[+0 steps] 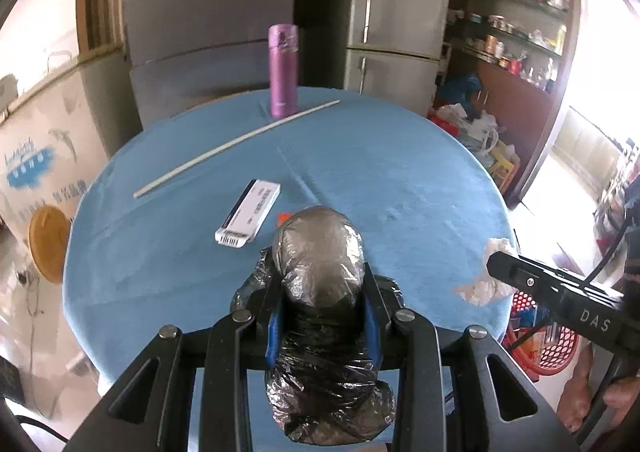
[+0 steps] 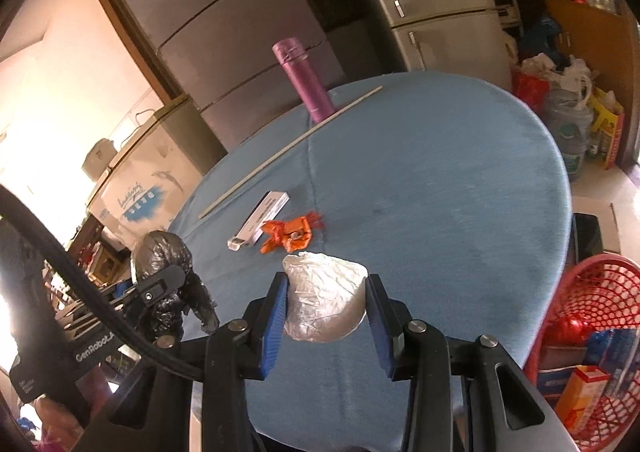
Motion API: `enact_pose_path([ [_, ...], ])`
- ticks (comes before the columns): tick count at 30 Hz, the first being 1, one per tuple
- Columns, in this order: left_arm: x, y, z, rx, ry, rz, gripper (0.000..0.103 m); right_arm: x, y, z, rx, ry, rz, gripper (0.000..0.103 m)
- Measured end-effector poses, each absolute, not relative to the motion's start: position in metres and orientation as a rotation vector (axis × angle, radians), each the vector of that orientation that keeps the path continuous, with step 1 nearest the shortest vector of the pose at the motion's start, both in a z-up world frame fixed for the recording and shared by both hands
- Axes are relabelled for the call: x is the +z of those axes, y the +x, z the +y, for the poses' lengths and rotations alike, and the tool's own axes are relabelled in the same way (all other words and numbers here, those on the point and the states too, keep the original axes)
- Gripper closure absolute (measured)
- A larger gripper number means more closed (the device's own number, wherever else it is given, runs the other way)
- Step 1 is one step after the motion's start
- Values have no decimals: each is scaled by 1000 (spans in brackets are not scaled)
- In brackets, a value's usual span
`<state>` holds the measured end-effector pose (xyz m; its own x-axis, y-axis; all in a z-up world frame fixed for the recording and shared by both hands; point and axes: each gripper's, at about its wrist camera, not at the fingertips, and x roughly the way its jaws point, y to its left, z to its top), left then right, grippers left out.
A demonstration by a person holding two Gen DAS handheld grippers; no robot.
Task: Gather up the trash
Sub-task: 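Carry the black bags and white bag over the red basket with both tools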
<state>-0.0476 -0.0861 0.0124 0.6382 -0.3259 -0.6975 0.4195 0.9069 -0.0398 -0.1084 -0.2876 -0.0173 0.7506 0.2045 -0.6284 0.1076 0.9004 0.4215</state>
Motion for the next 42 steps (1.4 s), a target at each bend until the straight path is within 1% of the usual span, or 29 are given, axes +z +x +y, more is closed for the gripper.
enact_pose_path([
  [9, 27, -73, -113, -427, 230, 693, 69, -13, -139, -319, -24, 475, 685, 62],
  [18, 29, -81, -136, -446, 282, 678, 68, -11, -155, -348, -88, 491, 649, 62],
  [42, -1, -71, -207, -507, 442, 723, 68, -53, -155, -401, -129, 613, 695, 62],
])
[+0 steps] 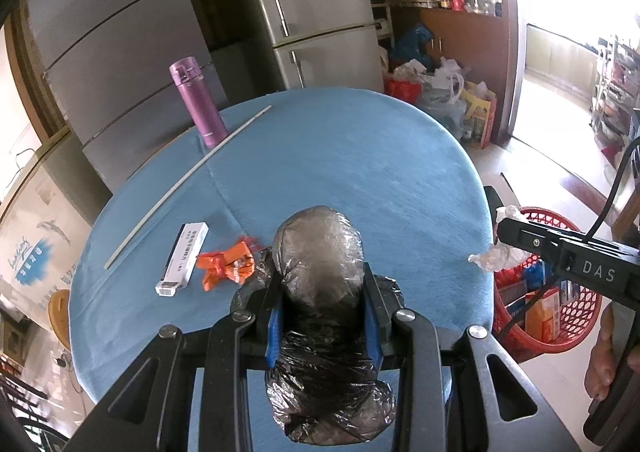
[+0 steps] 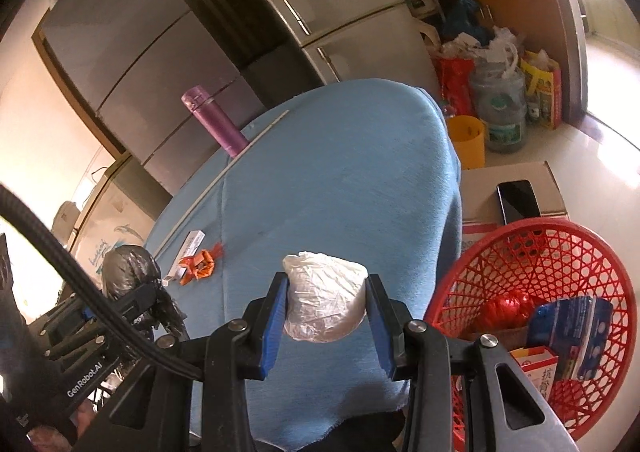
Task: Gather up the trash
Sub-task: 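Carry the black bags and white bag over the red basket with both tools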
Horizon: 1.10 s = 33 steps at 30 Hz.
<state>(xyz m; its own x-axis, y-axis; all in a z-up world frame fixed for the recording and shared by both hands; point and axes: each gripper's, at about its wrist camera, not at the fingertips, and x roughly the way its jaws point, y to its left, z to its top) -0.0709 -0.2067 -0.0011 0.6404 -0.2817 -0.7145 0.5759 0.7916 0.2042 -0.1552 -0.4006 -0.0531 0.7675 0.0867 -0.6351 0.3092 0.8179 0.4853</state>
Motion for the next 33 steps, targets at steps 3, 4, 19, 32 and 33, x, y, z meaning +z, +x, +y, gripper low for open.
enact_pose_path([
  [3, -4, -71, -212, -512, 450, 728, 68, -57, -156, -405, -135, 618, 696, 62],
  [4, -4, -72, -214, -513, 454, 728, 68, -58, -156, -405, -136, 619, 697, 62],
  [19, -11, -72, -236, -538, 502, 738, 68, -67, -161, -423, -152, 670, 698, 62],
  [32, -12, -78, -253, -568, 546, 731, 68, -69, -174, -438, -176, 701, 679, 62],
  [33, -12, -78, -254, -571, 548, 731, 68, -69, -174, -438, -179, 703, 678, 62],
])
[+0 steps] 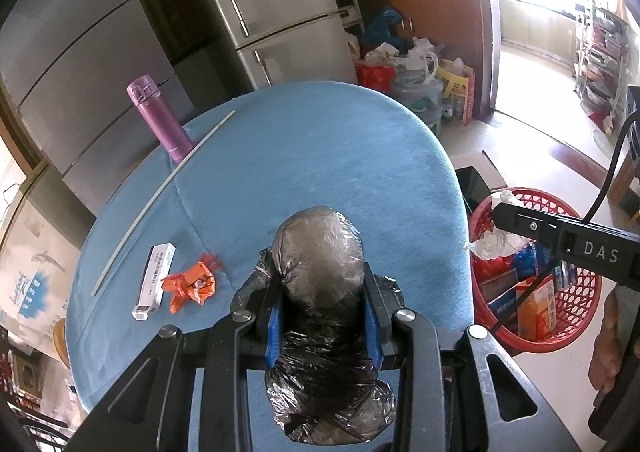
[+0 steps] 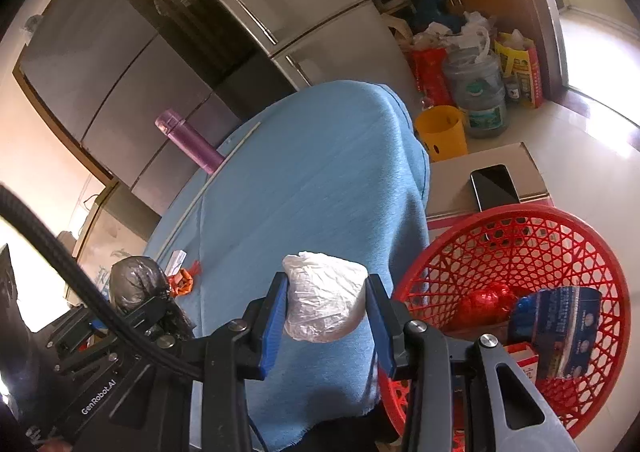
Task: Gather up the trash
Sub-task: 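Carry the black bags and white bag over the red basket with both tools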
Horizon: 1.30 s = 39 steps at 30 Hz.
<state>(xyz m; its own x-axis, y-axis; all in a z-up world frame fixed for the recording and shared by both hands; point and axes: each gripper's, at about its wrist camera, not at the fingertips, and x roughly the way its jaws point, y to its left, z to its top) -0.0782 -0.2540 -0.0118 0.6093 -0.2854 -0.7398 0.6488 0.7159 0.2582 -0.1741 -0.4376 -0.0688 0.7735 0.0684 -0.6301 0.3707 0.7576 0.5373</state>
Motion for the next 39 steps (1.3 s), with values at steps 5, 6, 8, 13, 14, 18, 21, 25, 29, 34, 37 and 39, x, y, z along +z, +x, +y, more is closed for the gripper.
enact_pose_path([
  [5, -12, -82, -261, -581, 565, 727, 68, -70, -182, -444, -196, 713, 673, 62],
  [6, -12, -83, -262, -583, 568, 727, 68, -70, -184, -446, -198, 714, 672, 62],
  [8, -11, -85, -265, -588, 578, 722, 68, -71, -188, -449, -202, 719, 671, 62],
  [13, -10, -90, -274, -605, 590, 717, 68, -73, -197, -457, -220, 729, 669, 62],
  [14, -10, -90, -276, -608, 591, 716, 68, -73, -198, -458, -224, 728, 669, 62],
  [18, -9, -94, -285, -626, 600, 711, 68, -73, -204, -466, -240, 736, 666, 62],
  [21, -9, -95, -290, -642, 605, 712, 68, -73, -210, -471, -251, 742, 665, 62],
  [25, -9, -98, -299, -660, 619, 704, 68, -72, -215, -477, -270, 748, 661, 62],
  [29, -10, -101, -308, -677, 634, 696, 68, -73, -222, -484, -289, 756, 654, 62],
  [34, -11, -105, -317, -695, 652, 691, 68, -74, -229, -492, -309, 771, 648, 62],
  [37, -12, -107, -321, -706, 659, 692, 68, -76, -232, -495, -320, 775, 647, 62],
  [39, -13, -108, -323, -711, 666, 687, 68, -77, -234, -498, -323, 782, 646, 62],
])
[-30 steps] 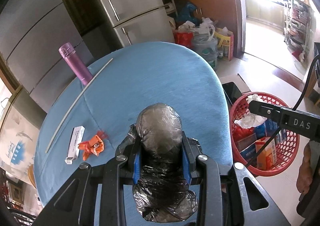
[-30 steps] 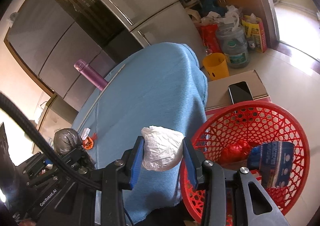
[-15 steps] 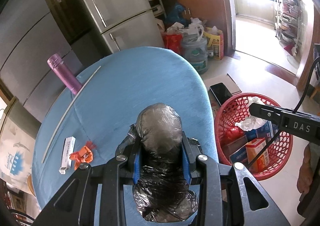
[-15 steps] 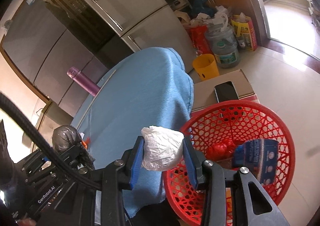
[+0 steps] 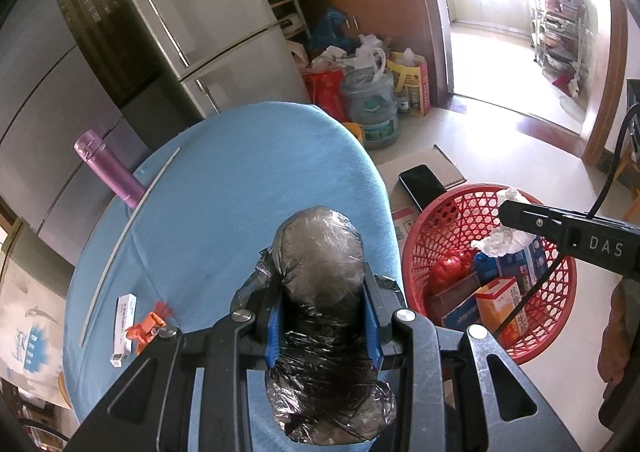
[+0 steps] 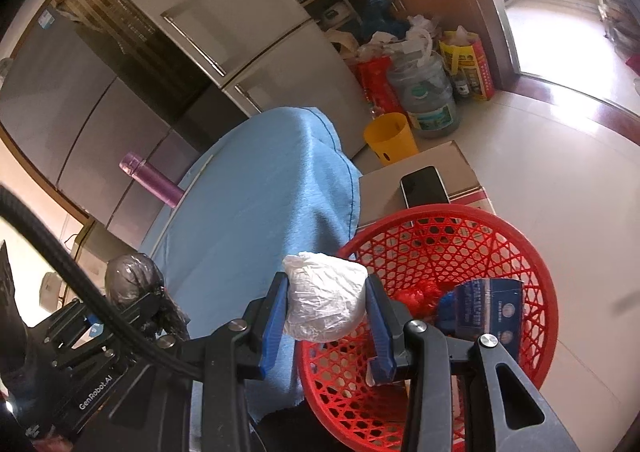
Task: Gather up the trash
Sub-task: 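Carry the black bags and white bag over the red basket with both tools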
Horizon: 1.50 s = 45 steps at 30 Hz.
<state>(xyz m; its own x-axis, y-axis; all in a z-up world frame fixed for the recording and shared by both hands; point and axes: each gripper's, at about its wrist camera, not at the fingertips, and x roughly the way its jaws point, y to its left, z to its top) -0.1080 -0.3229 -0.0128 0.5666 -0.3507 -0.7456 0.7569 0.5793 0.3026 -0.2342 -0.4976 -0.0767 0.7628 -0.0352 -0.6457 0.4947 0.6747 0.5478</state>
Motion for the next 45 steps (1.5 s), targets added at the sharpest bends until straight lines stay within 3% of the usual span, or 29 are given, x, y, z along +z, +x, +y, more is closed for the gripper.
enact_pose_path([
  [32, -26, -128, -357, -813, 730, 695, 68, -83, -263, -531, -424, 840, 632, 62],
  [45, -48, -135, -366, -936, 698, 785, 68, -96, -266, -531, -445, 837, 685, 62],
])
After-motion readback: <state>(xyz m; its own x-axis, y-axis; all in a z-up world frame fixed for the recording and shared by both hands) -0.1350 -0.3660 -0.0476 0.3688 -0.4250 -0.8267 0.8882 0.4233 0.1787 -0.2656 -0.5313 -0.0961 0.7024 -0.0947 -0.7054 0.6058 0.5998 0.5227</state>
